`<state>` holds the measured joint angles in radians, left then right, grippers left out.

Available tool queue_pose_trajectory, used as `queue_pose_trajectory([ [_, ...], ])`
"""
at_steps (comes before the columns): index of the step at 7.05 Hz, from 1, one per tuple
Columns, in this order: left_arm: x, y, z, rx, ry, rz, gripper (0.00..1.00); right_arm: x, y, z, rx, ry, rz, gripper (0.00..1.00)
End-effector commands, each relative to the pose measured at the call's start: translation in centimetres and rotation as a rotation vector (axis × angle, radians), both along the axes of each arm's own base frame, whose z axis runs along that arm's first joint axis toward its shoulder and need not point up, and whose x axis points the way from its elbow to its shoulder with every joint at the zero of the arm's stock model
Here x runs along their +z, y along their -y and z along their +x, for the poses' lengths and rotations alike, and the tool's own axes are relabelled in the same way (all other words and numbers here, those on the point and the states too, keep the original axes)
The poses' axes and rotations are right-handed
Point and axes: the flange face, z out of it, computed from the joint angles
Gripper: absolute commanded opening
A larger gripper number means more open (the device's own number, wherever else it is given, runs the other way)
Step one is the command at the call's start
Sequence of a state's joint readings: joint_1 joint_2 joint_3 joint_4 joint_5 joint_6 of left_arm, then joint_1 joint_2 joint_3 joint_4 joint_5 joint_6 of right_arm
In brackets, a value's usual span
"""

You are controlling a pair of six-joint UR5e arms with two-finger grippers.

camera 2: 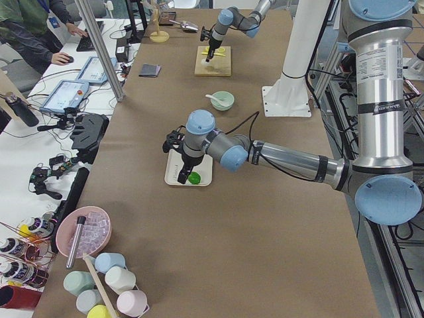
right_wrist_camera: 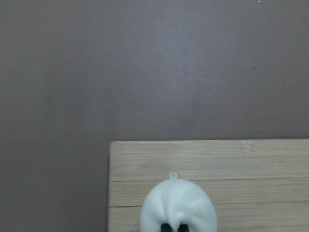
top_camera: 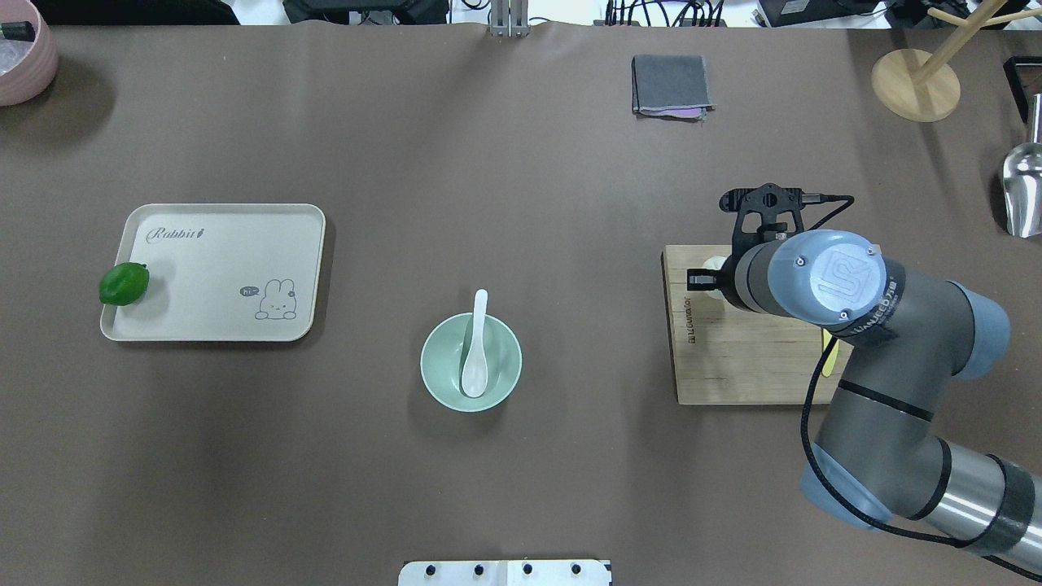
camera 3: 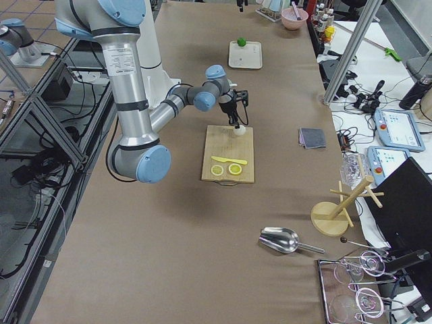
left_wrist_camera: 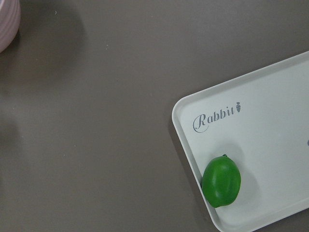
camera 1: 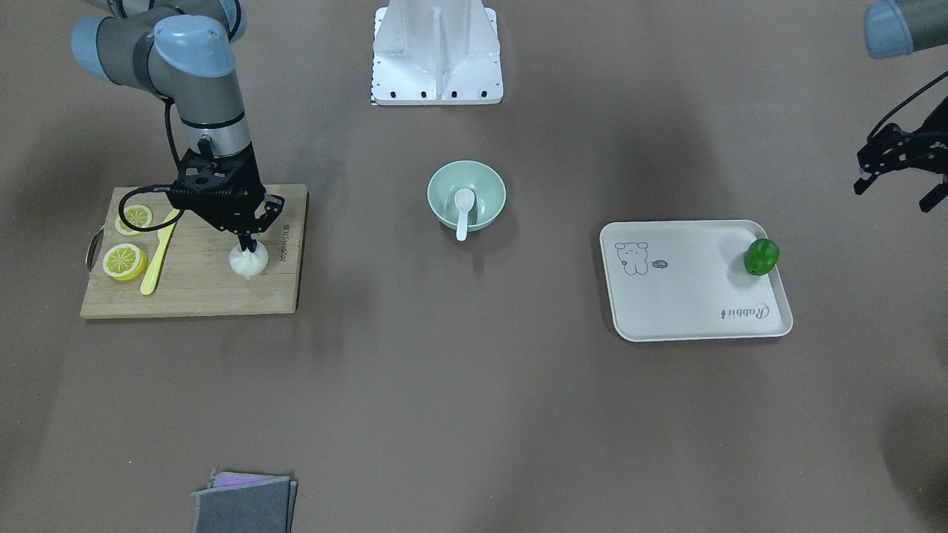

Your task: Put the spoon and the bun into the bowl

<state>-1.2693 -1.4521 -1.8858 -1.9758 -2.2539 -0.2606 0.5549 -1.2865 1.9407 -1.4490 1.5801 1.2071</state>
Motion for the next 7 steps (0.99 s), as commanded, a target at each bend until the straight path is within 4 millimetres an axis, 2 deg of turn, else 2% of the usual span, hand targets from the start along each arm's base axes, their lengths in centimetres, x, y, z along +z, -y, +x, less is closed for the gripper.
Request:
queue_pose_trajectory([
  [1,-0.1,0.0,0.1,0.001,-0.003,0.000,0.99,-10.1,-1.9,-4.2,0.053,0.148,-0.083,0.00],
  [3,0.0,0.0,0.1,0.001,-0.002,-0.002,0.99,-19.4,-6.7,-11.0,0.114,0.289,-0.156,0.00],
  [4,0.0,0.0,0.1,0.001,-0.002,-0.002,0.99,-22.1,-9.1,-13.4,0.115,0.323,-0.135,0.00],
  [5,0.3,0.0,0.1,0.002,-0.002,-0.008,0.99,-22.8,-11.0,-14.7,0.090,0.325,-0.127,0.00],
  [6,0.3,0.0,0.1,0.002,-0.002,-0.008,0.99,-22.7,-11.7,-15.3,0.068,0.319,-0.122,0.11],
  [7,0.5,0.0,0.1,0.002,-0.001,-0.011,0.99,-23.6,-11.8,-15.3,0.068,0.331,-0.119,0.72],
])
